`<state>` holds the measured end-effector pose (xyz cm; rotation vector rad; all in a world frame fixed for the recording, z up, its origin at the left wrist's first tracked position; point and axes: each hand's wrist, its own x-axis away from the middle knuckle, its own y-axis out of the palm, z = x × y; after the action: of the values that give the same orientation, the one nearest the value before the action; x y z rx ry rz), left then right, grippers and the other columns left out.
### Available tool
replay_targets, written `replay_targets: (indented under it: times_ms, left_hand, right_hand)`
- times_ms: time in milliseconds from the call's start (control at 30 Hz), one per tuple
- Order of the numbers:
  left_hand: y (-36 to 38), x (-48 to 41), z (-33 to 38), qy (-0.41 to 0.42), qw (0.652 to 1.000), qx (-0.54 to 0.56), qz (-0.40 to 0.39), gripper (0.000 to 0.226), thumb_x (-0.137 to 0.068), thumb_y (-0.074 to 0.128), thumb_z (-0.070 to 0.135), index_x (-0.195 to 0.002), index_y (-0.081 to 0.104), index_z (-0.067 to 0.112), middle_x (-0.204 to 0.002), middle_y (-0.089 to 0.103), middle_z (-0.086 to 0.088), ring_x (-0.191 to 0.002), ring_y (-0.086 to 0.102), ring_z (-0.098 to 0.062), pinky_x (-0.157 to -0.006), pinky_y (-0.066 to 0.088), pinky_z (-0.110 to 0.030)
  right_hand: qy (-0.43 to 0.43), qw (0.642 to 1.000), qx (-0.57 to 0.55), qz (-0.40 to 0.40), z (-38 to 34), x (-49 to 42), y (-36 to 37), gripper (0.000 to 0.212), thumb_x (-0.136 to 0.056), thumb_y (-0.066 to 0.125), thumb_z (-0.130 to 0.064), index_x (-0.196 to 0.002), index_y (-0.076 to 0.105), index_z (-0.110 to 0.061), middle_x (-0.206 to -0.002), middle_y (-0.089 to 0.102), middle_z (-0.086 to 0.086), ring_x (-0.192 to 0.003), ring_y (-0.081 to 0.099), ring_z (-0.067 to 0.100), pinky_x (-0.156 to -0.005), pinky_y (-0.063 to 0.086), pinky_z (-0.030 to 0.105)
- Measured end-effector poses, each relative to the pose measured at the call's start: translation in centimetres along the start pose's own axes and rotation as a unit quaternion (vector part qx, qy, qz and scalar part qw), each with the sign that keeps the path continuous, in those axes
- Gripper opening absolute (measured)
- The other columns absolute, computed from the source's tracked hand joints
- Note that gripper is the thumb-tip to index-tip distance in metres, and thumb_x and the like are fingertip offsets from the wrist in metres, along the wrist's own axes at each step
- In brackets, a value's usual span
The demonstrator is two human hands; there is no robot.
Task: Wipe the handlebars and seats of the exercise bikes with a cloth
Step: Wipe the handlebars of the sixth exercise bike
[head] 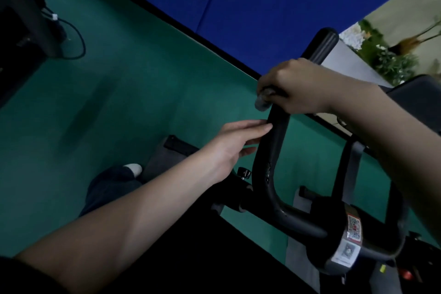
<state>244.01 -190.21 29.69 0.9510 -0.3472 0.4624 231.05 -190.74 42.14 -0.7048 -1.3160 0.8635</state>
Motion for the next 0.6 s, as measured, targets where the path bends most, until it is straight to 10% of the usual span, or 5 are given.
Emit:
replay_targets:
  times_ms: [167, 433, 600]
  left_hand:
    - [0.2, 0.0, -0.4, 0.01, 1.0, 0.011, 0.003, 0.004, -0.083, 0.069, 0.017, -0.086, 0.071, 0.019, -0.077, 0.069, 0.006, -0.072, 0.061, -0.01, -0.076, 0.041, -0.027]
    - [0.3, 0.0, -0.2, 0.019, 1.0, -0.008, 0.007, 0.012, -0.082, 0.069, 0.017, -0.094, 0.072, 0.017, -0.085, 0.07, 0.0, -0.082, 0.062, -0.015, -0.086, 0.04, -0.031]
    - [0.1, 0.2, 0.4, 0.009, 1.0, -0.029, 0.004, 0.023, -0.085, 0.066, 0.014, -0.107, 0.069, 0.01, -0.099, 0.068, -0.007, -0.095, 0.059, -0.021, -0.093, 0.039, -0.036]
  right_hand:
    - [-0.027, 0.995, -0.072, -0.057, -0.3, 0.1, 0.1, 0.019, -0.09, 0.058, -0.011, -0.102, 0.07, -0.015, -0.095, 0.072, 0.003, -0.086, 0.063, 0.021, -0.076, 0.048, 0.033]
    - [-0.014, 0.973, -0.134, 0.186, -0.3, 3.6, 3.6, 0.026, -0.082, 0.058, 0.01, -0.101, 0.07, -0.002, -0.097, 0.069, 0.009, -0.091, 0.058, 0.028, -0.082, 0.041, 0.029]
    - [0.121, 0.875, -0.266, 0.385, -3.3, 5.2, 7.4, 0.026, -0.085, 0.059, 0.012, -0.104, 0.069, -0.001, -0.107, 0.068, 0.008, -0.11, 0.058, 0.026, -0.099, 0.043, 0.031]
